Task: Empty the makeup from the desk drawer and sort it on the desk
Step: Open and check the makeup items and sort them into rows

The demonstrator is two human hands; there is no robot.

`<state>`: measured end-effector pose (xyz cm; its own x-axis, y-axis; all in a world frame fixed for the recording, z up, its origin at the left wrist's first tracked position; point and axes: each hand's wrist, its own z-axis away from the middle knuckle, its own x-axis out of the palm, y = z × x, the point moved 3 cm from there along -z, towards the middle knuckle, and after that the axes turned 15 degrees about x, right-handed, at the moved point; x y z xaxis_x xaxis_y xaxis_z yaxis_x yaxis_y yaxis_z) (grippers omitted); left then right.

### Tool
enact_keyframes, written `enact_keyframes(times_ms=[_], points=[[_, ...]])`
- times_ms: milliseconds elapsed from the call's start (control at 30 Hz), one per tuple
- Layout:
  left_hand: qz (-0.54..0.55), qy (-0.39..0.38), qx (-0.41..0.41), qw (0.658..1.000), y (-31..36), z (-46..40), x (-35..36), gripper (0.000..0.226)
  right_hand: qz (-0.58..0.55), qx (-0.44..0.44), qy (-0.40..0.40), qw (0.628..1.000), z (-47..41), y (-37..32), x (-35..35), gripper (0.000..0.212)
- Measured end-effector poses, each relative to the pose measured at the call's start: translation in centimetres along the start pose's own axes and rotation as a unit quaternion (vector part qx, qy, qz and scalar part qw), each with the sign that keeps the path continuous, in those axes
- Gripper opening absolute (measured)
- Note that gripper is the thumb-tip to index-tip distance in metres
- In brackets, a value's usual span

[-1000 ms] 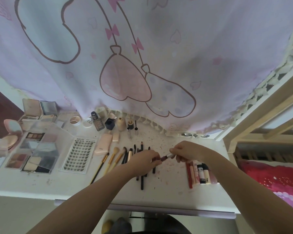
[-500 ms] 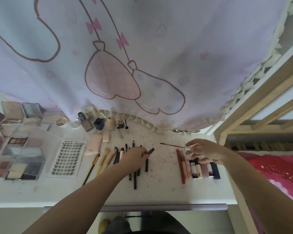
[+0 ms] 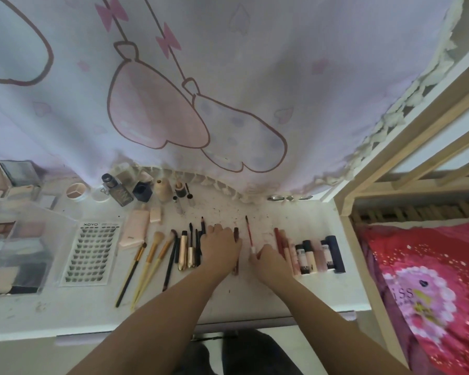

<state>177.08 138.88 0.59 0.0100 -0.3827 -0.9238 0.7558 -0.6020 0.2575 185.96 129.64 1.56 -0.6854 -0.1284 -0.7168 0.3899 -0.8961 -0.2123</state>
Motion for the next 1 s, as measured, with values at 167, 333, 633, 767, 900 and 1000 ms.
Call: enact_keyframes(times_ms=[167,333,633,767,900,1000], points=[[-0.012,-0.024,-0.007,1.0,-0.5,-0.1,0.2,0.045,0.063,-0.049,0.009,0.997,0.0,-1.3,2.0,0.032],[0.019,-0.015,-0.015,1.0,-1.2,0.2,0.2,0.046,0.11,-0.088,0.001,0.99,0.2,-2.2,2.9,0.031],[0.004,0.055,0.102,0.993,3.6,-0.3,-1.7,0.032,0.113,-0.075,0.1,0.986,-4.5,-1.1,-7.6,0.029],[0.01,-0.018,0.135,0.991,7.7,-0.5,0.6,0.033,0.182,-0.081,0.085,0.976,-6.6,-1.8,-8.4,0.032],[-0.008,-0.053,0.09,0.994,8.5,-1.0,2.7,0.042,0.224,-0.085,0.071,0.968,-7.9,-1.8,-7.2,0.037],[-0.016,-0.058,0.073,0.996,8.5,-1.5,2.7,0.048,0.239,-0.095,0.085,0.963,-8.1,-1.7,-6.9,0.039]])
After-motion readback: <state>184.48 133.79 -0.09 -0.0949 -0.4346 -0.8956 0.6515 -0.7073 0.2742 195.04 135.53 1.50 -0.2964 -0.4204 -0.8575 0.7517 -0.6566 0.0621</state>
